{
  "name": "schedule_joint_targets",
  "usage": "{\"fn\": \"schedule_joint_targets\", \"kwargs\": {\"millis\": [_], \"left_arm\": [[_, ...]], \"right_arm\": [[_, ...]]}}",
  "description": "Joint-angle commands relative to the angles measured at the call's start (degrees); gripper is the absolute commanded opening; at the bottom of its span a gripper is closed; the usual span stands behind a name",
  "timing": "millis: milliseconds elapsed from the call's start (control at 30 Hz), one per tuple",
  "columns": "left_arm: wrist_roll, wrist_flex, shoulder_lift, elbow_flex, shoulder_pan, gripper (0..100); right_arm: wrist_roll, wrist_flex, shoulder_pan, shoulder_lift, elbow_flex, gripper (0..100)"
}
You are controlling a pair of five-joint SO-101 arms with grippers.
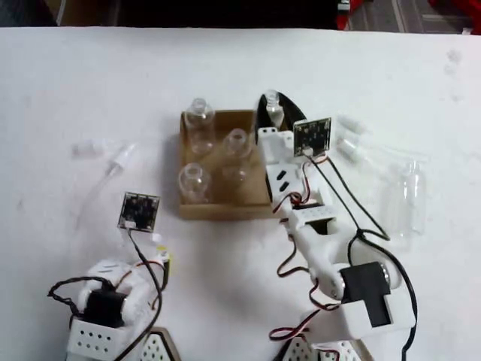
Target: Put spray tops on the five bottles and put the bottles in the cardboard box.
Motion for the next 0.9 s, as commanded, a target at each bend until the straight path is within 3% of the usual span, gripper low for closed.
{"fn": "schedule_joint_targets", "kwargs": {"millis": [0, 867], "left_arm": [[0.8, 0.4, -0.5, 0.0, 0.7, 3], [0.8, 0.4, -0.5, 0.0, 0.7, 3]], "right_arm": [[0.9, -1.7, -0.2, -0.1, -2.1, 1.5], [1.0, -1.1, -0.2, 0.0, -1.9, 1.8]]}}
